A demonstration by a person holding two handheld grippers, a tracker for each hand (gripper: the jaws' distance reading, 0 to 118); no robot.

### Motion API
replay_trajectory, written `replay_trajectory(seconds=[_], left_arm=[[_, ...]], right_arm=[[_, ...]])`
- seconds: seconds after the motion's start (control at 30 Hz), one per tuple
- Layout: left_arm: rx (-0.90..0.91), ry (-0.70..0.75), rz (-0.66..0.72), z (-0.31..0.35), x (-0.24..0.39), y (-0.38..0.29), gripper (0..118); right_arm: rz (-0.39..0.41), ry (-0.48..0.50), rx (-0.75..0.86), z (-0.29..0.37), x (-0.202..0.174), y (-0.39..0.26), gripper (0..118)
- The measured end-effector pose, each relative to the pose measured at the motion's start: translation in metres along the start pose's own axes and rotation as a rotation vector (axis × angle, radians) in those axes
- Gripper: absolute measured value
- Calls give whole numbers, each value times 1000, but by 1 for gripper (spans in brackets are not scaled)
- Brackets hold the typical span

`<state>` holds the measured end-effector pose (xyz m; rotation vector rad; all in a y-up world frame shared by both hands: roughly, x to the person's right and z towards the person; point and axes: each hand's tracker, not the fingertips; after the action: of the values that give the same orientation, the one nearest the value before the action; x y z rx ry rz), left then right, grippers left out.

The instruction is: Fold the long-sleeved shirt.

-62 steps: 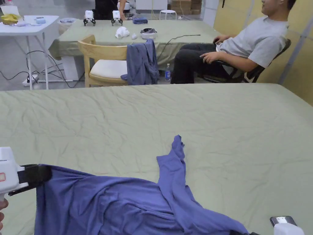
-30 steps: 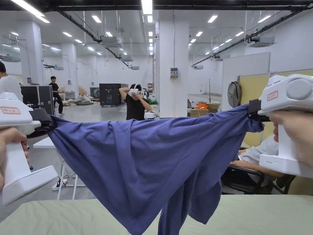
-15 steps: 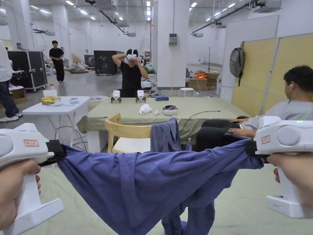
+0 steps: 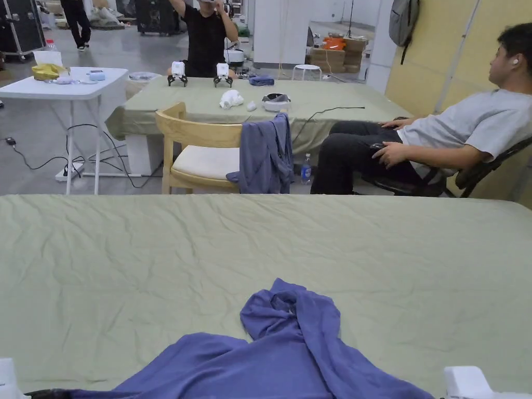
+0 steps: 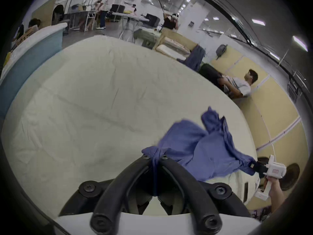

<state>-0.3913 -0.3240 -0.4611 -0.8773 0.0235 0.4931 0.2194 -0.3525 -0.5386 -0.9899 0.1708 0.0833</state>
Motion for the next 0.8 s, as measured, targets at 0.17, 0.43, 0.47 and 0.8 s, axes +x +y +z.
replay_trajectory(seconds=[0.17, 0.43, 0.47, 0.8], left_arm=[[-38, -14, 24, 38, -16, -57, 1], [-112, -7, 63, 76, -37, -128, 1], [-127, 0, 63, 78, -41, -135, 1], [-203, 167, 210, 54, -65, -172, 98]], right_arm=[[18, -8, -16, 33, -6, -69, 13], [-31, 4, -74, 75, -10, -161, 13], [-29, -2, -77, 79, -10, -171, 13], [-186, -39, -124, 64, 1, -213, 92]])
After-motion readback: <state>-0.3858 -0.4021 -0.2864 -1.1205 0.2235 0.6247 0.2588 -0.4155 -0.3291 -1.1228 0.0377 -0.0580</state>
